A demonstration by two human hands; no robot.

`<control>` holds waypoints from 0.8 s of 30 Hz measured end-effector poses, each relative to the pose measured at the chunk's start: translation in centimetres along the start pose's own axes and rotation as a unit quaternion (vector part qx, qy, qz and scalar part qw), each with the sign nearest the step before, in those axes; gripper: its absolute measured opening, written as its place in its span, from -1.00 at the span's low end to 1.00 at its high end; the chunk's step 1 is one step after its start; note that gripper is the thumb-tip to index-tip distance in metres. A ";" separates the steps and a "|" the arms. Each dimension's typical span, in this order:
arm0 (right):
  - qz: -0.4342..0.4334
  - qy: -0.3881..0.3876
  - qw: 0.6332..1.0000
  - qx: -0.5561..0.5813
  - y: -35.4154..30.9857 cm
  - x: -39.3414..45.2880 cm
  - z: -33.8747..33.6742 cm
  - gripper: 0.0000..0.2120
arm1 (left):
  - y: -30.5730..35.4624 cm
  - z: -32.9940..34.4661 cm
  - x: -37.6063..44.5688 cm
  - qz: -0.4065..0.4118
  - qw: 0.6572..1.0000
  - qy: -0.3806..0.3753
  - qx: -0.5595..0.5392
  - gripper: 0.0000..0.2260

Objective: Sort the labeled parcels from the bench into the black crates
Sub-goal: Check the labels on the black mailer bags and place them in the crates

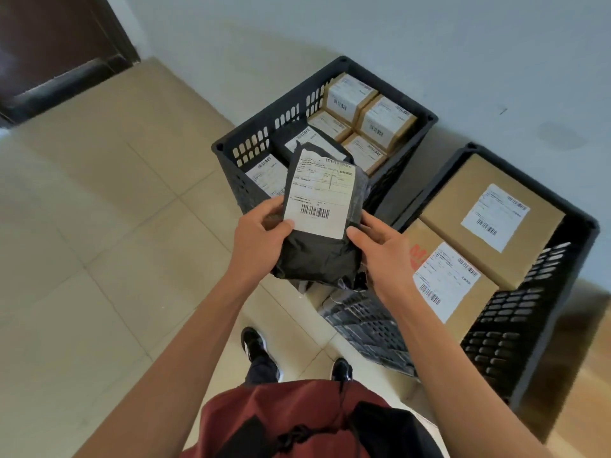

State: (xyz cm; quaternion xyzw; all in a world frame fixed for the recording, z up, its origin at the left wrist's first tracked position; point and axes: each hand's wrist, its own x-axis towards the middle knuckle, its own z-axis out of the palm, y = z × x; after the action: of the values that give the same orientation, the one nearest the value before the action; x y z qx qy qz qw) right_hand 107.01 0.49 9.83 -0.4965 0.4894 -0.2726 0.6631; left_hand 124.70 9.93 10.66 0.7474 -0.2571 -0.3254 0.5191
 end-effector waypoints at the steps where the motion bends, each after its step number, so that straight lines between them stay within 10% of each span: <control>1: 0.003 0.017 1.000 0.007 -0.3 0.2 0.9 -0.59 | 0.1 -0.6 1.1 0.005 1.000 -0.017 0.000 -0.65; 24: -0.024 0.224 0.968 -0.112 -1.9 9.9 7.0 -0.54 | 0.2 3.3 16.0 0.076 0.932 -0.257 0.242 -0.64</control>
State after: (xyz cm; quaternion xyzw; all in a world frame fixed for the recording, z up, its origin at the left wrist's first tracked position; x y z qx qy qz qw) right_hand 117.41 -5.81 8.06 -0.5056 0.6406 -0.3363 0.4699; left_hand 132.76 -3.69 6.51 0.7192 -0.5092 -0.3936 0.2617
